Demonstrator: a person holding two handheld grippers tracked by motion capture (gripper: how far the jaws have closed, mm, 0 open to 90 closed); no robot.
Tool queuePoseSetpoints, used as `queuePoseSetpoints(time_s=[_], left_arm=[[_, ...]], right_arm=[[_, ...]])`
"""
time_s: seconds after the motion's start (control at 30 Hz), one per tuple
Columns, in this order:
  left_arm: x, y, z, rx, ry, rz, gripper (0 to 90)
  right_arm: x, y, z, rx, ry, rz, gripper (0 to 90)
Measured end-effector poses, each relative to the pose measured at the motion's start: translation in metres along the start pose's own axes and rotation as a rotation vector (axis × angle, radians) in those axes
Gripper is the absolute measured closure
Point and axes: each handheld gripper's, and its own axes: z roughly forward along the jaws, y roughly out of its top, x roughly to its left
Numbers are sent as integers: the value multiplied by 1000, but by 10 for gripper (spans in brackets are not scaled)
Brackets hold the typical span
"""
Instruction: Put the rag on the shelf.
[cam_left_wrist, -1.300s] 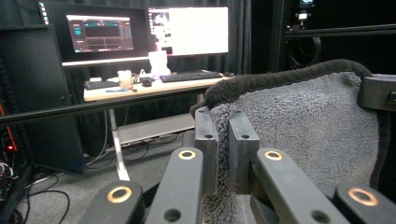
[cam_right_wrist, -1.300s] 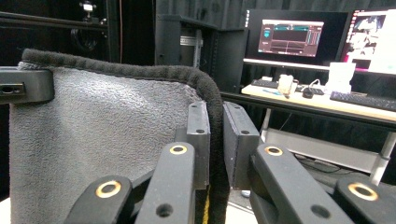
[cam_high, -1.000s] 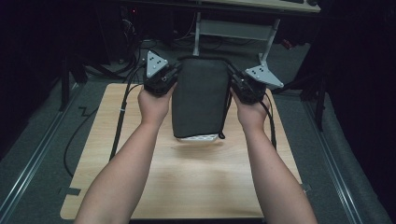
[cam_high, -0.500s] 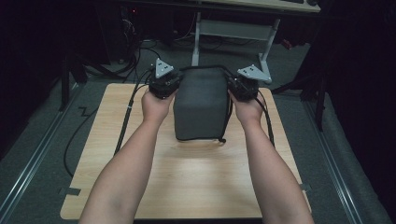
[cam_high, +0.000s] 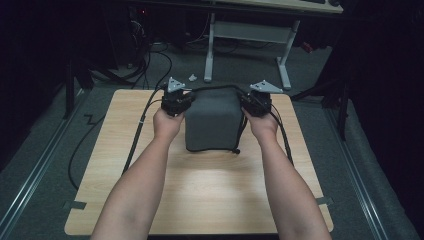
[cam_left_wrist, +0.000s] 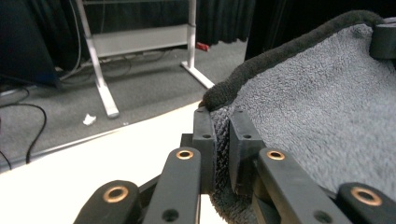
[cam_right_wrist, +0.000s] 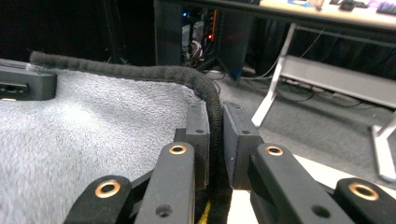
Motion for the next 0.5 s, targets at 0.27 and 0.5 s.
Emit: queuePoseSetpoints(time_s=[0.27,0.5], left_arm=[[-4,-15,-1,30,-15,-12,842],[-4,-29,-2,49,-33,-52,843]], right_arm=[[0,-19,2,44,16,25,820],[1,-39,3,64,30,60,819]])
